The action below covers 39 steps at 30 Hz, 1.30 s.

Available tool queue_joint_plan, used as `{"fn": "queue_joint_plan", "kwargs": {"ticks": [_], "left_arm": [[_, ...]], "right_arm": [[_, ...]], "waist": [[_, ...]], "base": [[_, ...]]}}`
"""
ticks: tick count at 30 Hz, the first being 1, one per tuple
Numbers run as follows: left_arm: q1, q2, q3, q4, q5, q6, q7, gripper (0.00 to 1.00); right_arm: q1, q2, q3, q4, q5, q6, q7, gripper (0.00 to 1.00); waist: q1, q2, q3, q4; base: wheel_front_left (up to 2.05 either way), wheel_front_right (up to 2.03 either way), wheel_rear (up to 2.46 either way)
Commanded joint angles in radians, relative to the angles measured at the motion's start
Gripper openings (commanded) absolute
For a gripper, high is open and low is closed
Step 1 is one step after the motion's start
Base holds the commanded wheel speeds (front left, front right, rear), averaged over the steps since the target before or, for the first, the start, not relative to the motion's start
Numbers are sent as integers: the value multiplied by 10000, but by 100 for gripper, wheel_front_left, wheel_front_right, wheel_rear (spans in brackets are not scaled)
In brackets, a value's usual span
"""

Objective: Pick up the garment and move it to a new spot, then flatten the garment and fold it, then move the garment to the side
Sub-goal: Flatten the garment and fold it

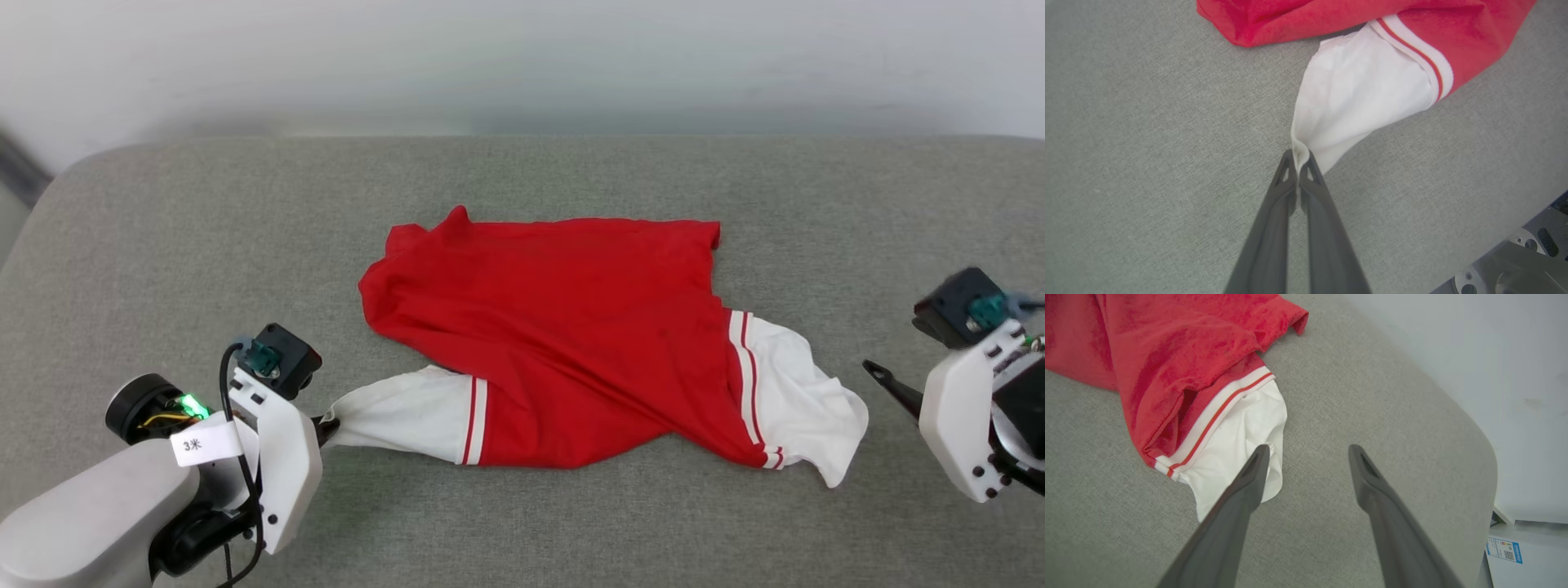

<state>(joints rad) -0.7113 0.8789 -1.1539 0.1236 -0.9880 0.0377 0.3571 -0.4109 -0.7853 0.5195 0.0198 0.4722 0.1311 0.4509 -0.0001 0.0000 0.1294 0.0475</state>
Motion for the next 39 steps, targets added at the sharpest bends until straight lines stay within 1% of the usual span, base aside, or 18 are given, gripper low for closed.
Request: {"fn": "queue_joint_plan", "kwargs": {"ticks": [1, 2, 4, 6, 9, 13, 17, 19, 22, 23, 24, 29, 32, 36, 39], "left_arm": [[104, 40, 66, -127, 80, 106, -87, 0], [75, 39, 69, -215, 94, 131, -95, 0], [-25, 12, 131, -345, 162, 220, -195, 0], [-128, -6, 133, -462, 271, 280, -220, 0], [-220, -66, 153, -593, 367, 343, -269, 0], [-359, -183, 195, -635, 459, 361, -372, 0], [-363, -323, 174, -490, 491, 304, -479, 0], [-318, -336, 163, -407, 465, 287, -530, 0], [-176, -336, 165, -292, 408, 282, -647, 0], [-113, -327, 163, -256, 366, 281, -695, 0], [-56, -314, 156, -214, 340, 277, -724, 0], [196, -125, 320, -268, 180, 389, -1113, 0], [332, 179, 552, -540, 75, 571, -1403, 0], [260, 782, 947, -1210, -4, 874, -1715, 0], [-47, 1230, 1368, -1831, -36, 1109, -1899, 0]], "right_arm": [[-537, -376, 524, -111, 604, -7, 863, 100], [-827, -593, 943, -127, 1004, -7, 1467, 100], [-1380, -779, 1597, 18, 1772, -7, 2451, 100], [-1886, -720, 2098, 338, 2243, -7, 3100, 100], [-2449, -419, 2756, 1085, 2563, -7, 3510, 100], [-2850, 73, 3513, 2319, 2543, -7, 3312, 100], [-2429, 672, 4301, 3601, 3020, -4, 2915, 100], [-2162, 906, 4765, 4003, 3320, 18, 2755, 100], [-2101, 1069, 5126, 4203, 3764, 27, 2195, 100], [-2184, 1045, 5176, 4186, 3865, 47, 1918, 43], [-2287, 989, 5211, 4158, 3957, 47, 1632, 0], [-2697, 235, 5037, 3703, 4404, 7, 90, 0], [-2651, -255, 4851, 3152, 4801, -7, -616, 0], [-2510, -1068, 4492, 2277, 5287, -7, -1127, 0], [-2465, -1612, 3951, 1597, 5798, -7, -1268, 0]], "waist": [[1, 0, 129, 134], [1, 0, 182, 186], [1, 0, 303, 291], [1, 0, 451, 384], [1, 0, 703, 518], [1, 0, 1003, 682], [1, 0, 1188, 783], [1, 0, 1210, 787], [1, 0, 1133, 712], [1, 0, 1078, 674], [1, 0, 994, 640], [1, 0, 453, 516], [1, 0, 70, 431], [1, 0, -368, 311], [1, 0, -553, 226]], "base": [[0, 0, 0], [0, 0, 0], [0, 0, 0], [0, 0, 0], [0, 0, 0], [0, 0, 0], [0, 0, 0], [0, 0, 0], [0, 0, 0], [0, 0, 0], [0, 0, 0], [0, 0, 0], [0, 0, 0], [0, 0, 0], [0, 0, 0]]}}
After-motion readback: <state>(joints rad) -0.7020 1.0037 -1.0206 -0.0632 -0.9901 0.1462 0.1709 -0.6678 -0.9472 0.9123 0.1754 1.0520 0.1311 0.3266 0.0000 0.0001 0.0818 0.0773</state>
